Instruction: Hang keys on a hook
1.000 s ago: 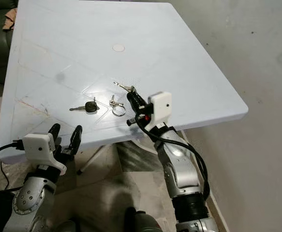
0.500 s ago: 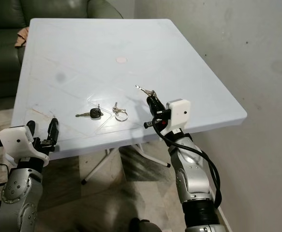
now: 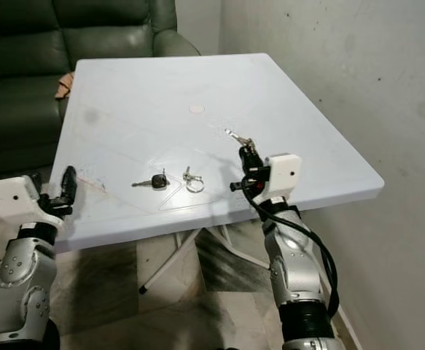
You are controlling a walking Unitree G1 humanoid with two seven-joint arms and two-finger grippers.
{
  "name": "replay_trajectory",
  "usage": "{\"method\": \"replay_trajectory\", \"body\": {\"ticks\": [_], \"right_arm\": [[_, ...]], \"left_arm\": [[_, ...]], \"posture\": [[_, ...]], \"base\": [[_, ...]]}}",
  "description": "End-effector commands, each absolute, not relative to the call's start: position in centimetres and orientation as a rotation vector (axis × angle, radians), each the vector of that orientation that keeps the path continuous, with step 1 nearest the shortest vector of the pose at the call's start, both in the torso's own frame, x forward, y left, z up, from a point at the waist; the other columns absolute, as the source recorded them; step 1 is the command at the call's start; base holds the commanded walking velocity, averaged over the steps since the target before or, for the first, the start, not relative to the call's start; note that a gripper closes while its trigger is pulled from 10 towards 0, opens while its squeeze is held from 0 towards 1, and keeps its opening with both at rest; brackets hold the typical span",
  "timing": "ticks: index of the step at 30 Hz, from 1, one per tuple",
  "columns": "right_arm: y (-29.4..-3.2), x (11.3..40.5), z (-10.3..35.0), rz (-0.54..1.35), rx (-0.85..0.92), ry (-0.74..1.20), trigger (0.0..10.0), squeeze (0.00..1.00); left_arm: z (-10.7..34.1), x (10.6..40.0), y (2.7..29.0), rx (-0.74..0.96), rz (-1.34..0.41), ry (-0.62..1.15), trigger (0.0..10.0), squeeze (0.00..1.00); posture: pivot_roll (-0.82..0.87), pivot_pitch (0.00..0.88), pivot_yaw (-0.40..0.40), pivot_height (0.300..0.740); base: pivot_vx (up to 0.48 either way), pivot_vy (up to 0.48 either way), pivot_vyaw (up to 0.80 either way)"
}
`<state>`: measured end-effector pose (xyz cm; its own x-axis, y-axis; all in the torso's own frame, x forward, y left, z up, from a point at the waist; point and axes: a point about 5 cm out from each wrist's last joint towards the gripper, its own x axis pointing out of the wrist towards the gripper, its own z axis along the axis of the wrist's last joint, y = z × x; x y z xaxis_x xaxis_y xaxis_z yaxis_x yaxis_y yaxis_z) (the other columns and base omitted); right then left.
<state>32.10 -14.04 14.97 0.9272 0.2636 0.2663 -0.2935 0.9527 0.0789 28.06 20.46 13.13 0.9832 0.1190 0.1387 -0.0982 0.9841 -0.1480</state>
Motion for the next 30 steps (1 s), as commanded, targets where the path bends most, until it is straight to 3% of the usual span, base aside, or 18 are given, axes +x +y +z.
{"method": "replay_trajectory", "body": {"ticks": [1,5,30], "right_arm": [[-14.19,32.04,15.06,0.275,0.111,-0.25,10.0,0.0],[-14.17,32.0,14.67,0.27,0.099,-0.23,10.0,0.0],[-13.27,32.45,14.61,0.308,0.077,-0.199,10.0,0.0]], "left_arm": [[13.2,28.39,20.44,-0.141,0.101,-0.143,10.0,0.0],[13.12,28.58,20.34,-0.144,0.098,-0.142,10.0,0.0],[12.43,28.05,20.05,-0.144,0.113,-0.143,10.0,0.0]], "posture": [[-0.05,0.015,0.01,0.74],[-0.06,0.015,0.008,0.74],[-0.02,0.01,-0.038,0.74]], "base": [[0.0,0.0,0.0],[0.0,0.0,0.0],[0.0,0.0,-0.71]]}}
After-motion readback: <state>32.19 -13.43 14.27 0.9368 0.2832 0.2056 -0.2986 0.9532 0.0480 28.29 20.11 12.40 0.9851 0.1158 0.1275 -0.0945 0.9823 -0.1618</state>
